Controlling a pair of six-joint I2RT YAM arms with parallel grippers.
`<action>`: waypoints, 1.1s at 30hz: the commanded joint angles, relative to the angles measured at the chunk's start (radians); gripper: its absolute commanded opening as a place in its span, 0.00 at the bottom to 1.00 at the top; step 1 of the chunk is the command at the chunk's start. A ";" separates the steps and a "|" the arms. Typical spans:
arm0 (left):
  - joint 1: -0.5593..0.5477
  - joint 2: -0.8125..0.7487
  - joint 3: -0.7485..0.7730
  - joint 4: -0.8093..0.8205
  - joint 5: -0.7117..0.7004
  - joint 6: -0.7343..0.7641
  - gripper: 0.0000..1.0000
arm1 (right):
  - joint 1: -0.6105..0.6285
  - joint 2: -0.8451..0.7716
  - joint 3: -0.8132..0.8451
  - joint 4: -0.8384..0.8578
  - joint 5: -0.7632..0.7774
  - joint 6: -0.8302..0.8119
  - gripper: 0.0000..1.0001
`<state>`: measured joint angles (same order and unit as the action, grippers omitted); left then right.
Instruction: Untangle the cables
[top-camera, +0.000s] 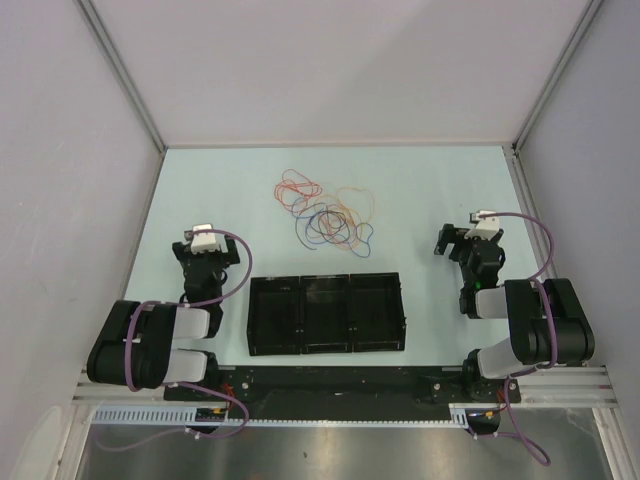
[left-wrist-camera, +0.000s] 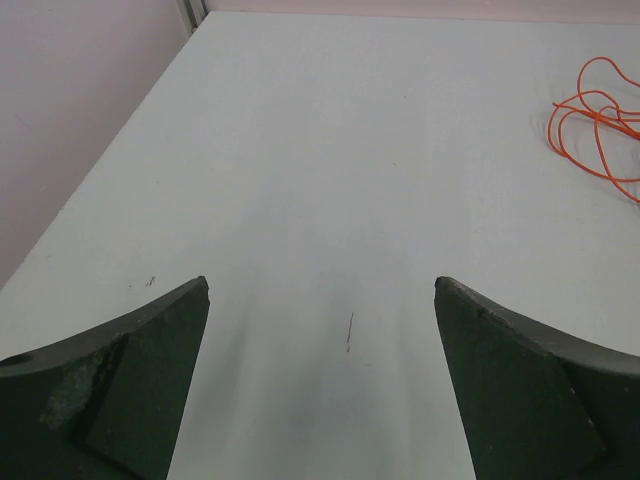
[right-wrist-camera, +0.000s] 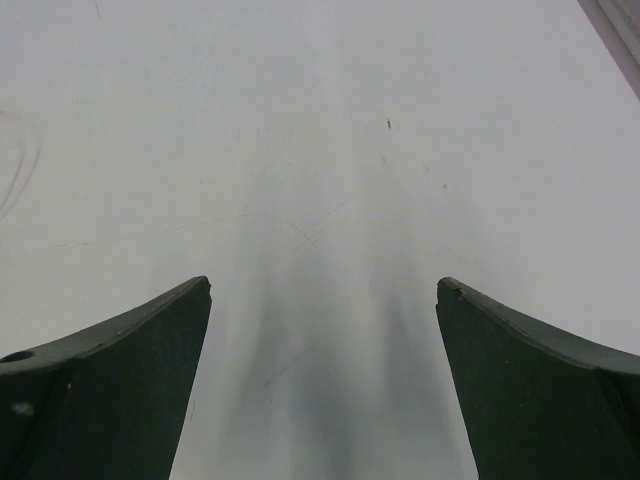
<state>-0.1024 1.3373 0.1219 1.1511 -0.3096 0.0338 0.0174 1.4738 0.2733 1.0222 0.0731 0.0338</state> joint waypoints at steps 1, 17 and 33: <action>-0.003 0.000 0.024 0.073 0.004 -0.020 1.00 | -0.004 0.005 0.007 0.032 0.014 -0.008 1.00; -0.005 0.000 0.024 0.073 0.004 -0.020 1.00 | -0.005 0.005 0.007 0.032 0.010 -0.006 1.00; -0.003 0.002 0.024 0.075 0.004 -0.020 1.00 | 0.199 -0.139 0.401 -0.597 0.088 0.215 1.00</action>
<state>-0.1024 1.3388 0.1234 1.1526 -0.3099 0.0338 0.2359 1.3594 0.5270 0.6411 0.3531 0.0498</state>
